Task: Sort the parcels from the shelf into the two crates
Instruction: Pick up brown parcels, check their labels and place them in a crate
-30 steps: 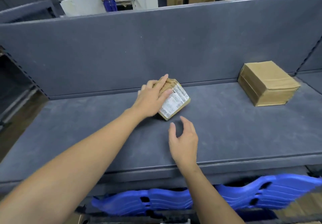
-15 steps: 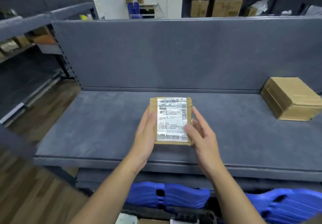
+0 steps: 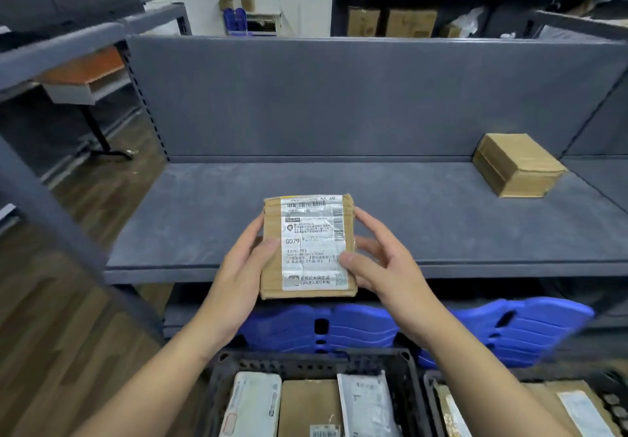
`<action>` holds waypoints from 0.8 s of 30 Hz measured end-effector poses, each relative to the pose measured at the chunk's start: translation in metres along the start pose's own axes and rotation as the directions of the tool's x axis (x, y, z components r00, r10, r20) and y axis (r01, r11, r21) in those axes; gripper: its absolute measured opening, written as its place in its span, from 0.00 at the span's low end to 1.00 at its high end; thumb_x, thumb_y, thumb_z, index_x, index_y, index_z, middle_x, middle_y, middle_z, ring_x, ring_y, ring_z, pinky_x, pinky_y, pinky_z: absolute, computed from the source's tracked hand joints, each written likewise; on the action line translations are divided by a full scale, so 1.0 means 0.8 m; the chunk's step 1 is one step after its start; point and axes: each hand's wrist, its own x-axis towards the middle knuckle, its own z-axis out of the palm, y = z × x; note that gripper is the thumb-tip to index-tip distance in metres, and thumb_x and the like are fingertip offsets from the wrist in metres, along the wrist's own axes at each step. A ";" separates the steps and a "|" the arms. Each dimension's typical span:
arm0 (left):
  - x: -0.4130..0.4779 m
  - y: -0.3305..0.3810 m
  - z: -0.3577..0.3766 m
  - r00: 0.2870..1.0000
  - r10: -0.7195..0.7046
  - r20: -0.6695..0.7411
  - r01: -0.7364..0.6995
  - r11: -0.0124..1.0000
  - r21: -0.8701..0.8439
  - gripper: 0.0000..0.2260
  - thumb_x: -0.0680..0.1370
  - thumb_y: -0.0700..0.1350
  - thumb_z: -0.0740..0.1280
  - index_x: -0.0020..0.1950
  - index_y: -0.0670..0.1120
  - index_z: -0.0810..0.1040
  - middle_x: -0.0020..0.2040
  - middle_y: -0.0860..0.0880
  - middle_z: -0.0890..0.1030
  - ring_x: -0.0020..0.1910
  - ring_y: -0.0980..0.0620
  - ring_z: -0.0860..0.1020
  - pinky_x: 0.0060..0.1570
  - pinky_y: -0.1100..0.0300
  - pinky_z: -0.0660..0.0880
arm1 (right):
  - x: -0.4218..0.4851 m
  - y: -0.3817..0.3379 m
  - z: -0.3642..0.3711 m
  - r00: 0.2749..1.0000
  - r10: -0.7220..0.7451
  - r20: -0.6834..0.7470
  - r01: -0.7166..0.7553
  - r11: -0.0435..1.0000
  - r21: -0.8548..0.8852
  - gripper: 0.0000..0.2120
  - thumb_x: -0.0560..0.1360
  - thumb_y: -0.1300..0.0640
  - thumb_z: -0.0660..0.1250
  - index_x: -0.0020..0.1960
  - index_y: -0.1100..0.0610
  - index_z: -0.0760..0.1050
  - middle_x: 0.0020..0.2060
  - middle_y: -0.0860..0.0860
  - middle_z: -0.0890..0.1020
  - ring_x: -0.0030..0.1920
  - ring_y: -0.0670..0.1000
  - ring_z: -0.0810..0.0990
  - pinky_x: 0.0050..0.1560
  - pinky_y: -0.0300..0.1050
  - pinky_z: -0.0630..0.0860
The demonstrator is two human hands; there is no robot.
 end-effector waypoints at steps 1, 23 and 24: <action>-0.010 0.001 0.000 1.000 0.007 0.003 -0.007 1.000 0.001 0.23 0.81 0.51 0.62 0.76 0.51 0.73 0.66 0.53 0.83 0.67 0.52 0.80 0.66 0.54 0.77 | -0.010 -0.001 0.003 1.000 0.011 0.004 -0.011 1.000 -0.011 0.32 0.78 0.62 0.73 0.77 0.43 0.67 0.62 0.52 0.84 0.55 0.53 0.87 0.60 0.53 0.83; -0.145 -0.055 0.204 0.925 -0.036 -0.379 0.053 0.998 0.033 0.06 0.85 0.47 0.64 0.58 0.46 0.78 0.44 0.58 0.86 0.43 0.62 0.83 0.47 0.57 0.76 | -0.173 0.016 -0.136 0.993 0.114 -0.011 -0.114 0.992 0.049 0.31 0.80 0.65 0.69 0.79 0.47 0.66 0.61 0.50 0.86 0.59 0.53 0.86 0.61 0.53 0.82; -0.148 -0.056 0.219 0.925 -0.040 -0.379 0.055 0.998 0.029 0.07 0.85 0.49 0.65 0.58 0.47 0.78 0.45 0.57 0.86 0.44 0.61 0.83 0.48 0.55 0.75 | -0.179 0.014 -0.149 0.993 0.115 0.002 -0.115 0.992 0.052 0.31 0.80 0.65 0.69 0.80 0.47 0.66 0.61 0.50 0.86 0.59 0.53 0.86 0.63 0.55 0.81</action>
